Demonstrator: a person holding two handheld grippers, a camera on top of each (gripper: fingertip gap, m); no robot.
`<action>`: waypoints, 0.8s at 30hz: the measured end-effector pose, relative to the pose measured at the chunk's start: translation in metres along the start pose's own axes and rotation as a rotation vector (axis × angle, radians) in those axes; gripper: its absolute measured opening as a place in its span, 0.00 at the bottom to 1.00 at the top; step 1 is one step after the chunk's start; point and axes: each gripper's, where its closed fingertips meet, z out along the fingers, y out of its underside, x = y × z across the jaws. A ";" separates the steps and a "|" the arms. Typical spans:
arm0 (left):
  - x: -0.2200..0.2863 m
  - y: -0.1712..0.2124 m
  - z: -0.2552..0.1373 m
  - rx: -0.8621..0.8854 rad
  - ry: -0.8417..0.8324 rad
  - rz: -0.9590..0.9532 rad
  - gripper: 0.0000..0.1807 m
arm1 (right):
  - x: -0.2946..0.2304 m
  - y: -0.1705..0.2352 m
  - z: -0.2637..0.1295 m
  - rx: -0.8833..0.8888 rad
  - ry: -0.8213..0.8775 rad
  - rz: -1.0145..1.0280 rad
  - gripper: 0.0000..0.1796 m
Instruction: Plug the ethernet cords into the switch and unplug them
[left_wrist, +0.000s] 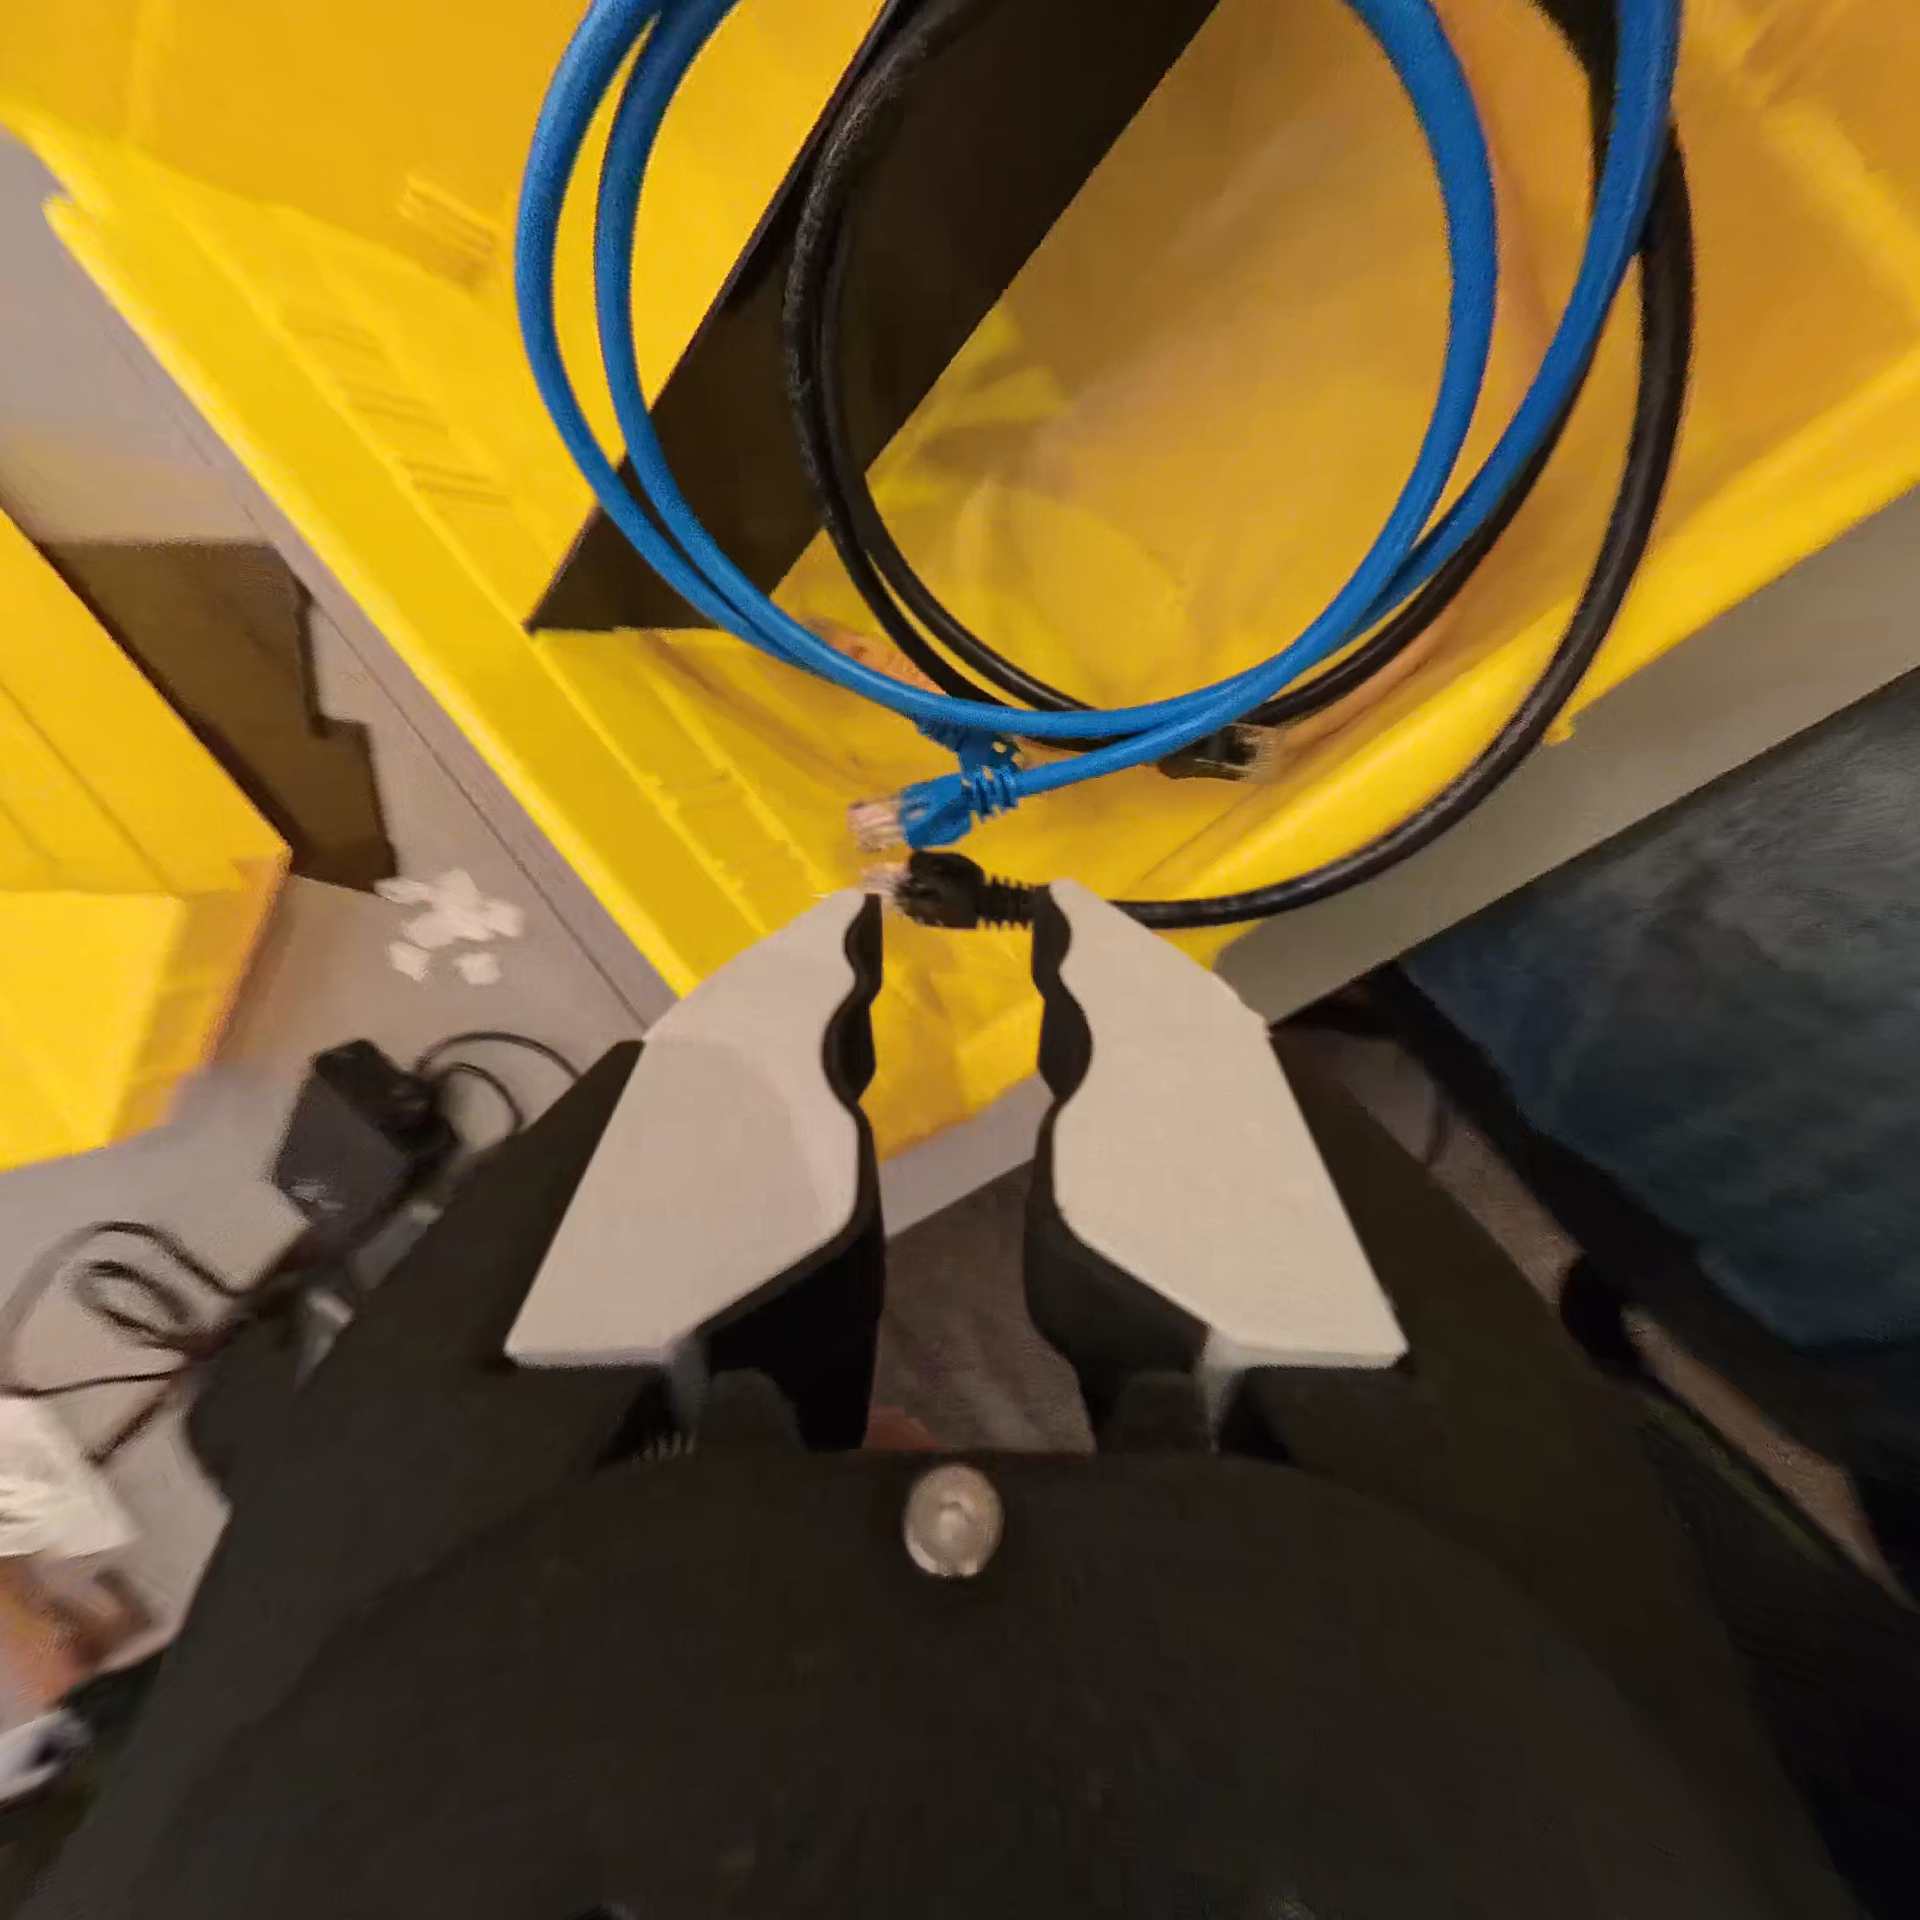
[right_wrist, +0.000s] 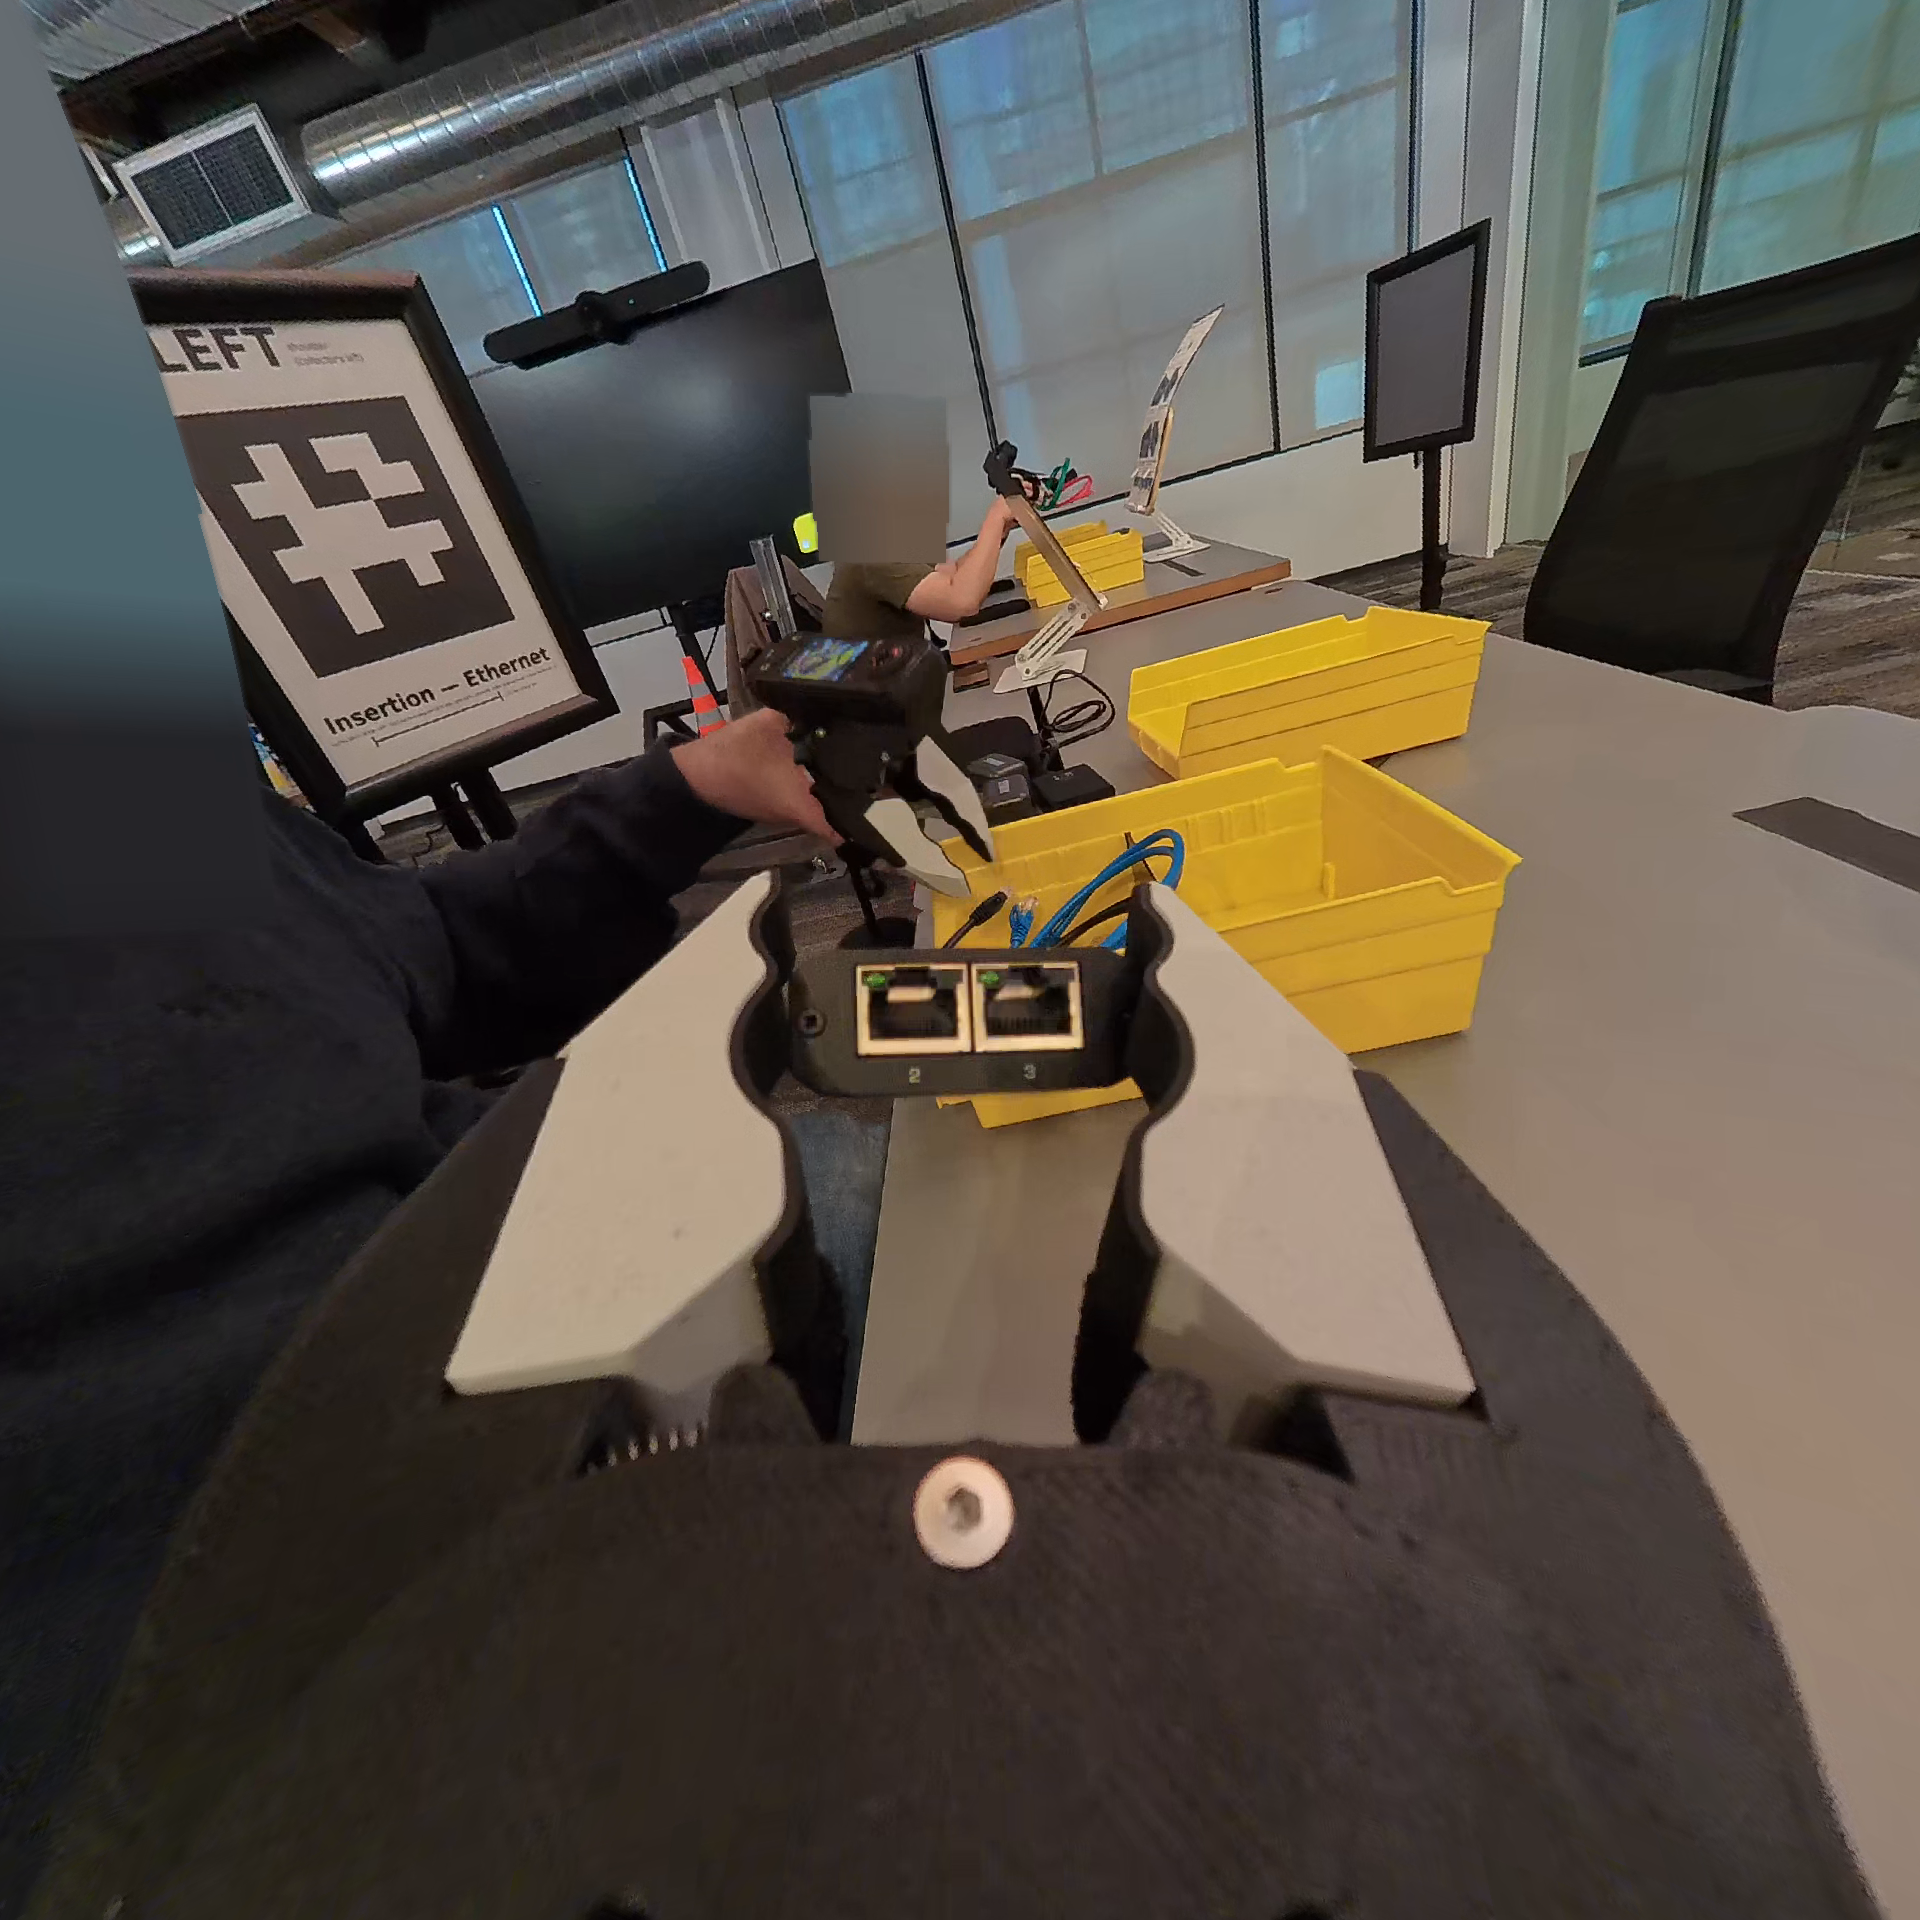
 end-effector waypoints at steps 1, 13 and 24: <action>0.003 0.003 -0.002 0.003 0.025 -0.052 0.15 | 0.000 0.000 0.000 0.001 -0.003 0.000 0.35; 0.020 0.003 0.018 0.041 0.077 -0.305 0.21 | 0.026 0.023 -0.002 -0.089 0.103 -0.014 0.35; 0.015 0.003 0.026 0.033 0.055 -0.365 0.26 | 0.075 0.118 -0.002 -0.525 0.287 -0.064 0.35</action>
